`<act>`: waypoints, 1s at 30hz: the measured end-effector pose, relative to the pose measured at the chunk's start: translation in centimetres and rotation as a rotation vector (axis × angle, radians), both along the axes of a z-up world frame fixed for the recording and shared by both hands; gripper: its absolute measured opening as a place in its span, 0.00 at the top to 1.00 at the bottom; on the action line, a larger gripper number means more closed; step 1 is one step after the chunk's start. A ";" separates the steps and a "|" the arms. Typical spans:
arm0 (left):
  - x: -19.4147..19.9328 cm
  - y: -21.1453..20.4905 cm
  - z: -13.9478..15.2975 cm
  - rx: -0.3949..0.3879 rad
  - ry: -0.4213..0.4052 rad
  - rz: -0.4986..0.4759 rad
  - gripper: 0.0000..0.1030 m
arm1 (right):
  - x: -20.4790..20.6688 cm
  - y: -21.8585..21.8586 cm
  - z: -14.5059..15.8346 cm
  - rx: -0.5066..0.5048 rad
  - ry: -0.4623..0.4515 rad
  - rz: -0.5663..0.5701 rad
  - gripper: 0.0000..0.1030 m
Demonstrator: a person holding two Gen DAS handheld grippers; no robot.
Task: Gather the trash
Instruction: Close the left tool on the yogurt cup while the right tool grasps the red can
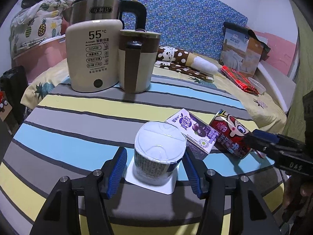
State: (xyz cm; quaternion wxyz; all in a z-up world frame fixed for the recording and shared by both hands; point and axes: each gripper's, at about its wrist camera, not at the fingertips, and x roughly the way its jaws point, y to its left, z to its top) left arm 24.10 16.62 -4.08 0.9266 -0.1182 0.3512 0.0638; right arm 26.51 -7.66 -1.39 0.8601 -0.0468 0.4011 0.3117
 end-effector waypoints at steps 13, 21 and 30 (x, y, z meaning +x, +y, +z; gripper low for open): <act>0.2 0.5 -0.3 -0.045 -0.014 0.004 0.50 | -0.1 0.8 -1.2 -0.016 0.052 0.024 0.45; -1.3 -0.4 0.4 -0.012 -0.034 0.002 0.51 | -1.8 -0.5 -0.2 0.039 0.038 -0.017 0.46; -4.0 -2.2 2.1 0.000 -0.077 -0.014 0.52 | -5.1 -2.4 0.7 0.077 0.027 -0.050 0.46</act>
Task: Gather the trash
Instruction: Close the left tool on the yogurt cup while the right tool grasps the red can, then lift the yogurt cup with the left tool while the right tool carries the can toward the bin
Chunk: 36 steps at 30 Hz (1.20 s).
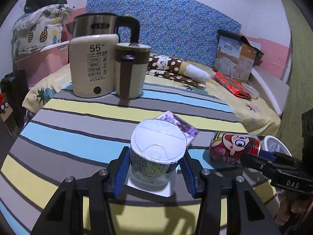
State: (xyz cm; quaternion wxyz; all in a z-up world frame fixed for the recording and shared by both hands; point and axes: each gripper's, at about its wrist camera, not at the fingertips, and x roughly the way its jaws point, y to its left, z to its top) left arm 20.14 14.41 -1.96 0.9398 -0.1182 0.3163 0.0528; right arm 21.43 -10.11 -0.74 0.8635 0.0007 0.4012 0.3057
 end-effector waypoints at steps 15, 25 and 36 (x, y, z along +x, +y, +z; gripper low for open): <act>-5.3 -6.8 1.5 0.012 0.010 -0.118 0.52 | -4.4 -3.9 1.7 0.055 -0.021 -0.052 0.47; -7.2 -11.2 2.6 0.030 0.013 -0.190 0.52 | -6.4 -6.2 2.6 0.093 -0.048 -0.090 0.47; -6.2 -15.6 3.1 0.039 0.012 -0.280 0.52 | -6.7 -8.9 2.7 0.105 -0.068 -0.166 0.47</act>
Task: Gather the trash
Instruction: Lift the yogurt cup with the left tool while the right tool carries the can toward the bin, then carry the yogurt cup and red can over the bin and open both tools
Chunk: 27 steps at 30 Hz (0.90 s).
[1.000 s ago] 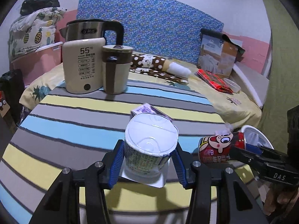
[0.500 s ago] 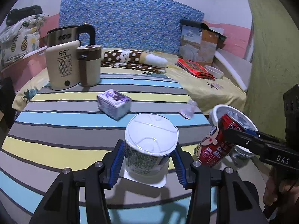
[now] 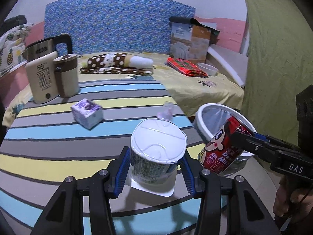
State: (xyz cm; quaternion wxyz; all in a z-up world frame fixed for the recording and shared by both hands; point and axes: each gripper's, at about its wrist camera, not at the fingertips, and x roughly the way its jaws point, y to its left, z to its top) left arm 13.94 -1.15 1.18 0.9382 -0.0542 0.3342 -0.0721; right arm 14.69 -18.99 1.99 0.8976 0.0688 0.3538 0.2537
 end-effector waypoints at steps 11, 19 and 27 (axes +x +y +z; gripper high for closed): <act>2.7 -4.5 0.9 0.000 -0.018 -0.095 0.52 | 0.5 -3.8 0.4 0.002 -0.026 -0.107 0.47; 5.6 -8.3 1.5 0.004 -0.023 -0.169 0.52 | 1.1 -7.0 0.7 0.000 -0.045 -0.195 0.47; 8.0 -11.6 1.2 -0.008 -0.017 -0.233 0.52 | 1.8 -10.1 0.6 -0.006 -0.048 -0.274 0.47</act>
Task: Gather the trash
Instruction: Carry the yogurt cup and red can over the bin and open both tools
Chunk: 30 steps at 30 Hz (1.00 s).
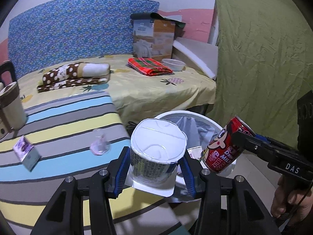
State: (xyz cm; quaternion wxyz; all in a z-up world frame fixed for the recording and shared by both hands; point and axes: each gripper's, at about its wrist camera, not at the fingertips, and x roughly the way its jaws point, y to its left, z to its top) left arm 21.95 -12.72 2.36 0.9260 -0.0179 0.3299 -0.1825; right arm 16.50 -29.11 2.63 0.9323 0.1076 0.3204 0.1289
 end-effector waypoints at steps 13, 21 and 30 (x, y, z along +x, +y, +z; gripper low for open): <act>3.3 -3.5 -1.8 -0.027 0.044 -0.066 0.52 | 1.3 -2.9 -1.7 -0.010 0.046 -0.077 0.47; 4.9 -4.9 -3.5 -0.031 0.093 -0.098 0.51 | 1.9 -3.9 -2.9 -0.015 0.092 -0.104 0.47; 5.4 -6.2 -4.6 -0.020 0.112 -0.145 0.50 | 2.5 -3.8 -4.0 -0.043 0.153 -0.110 0.46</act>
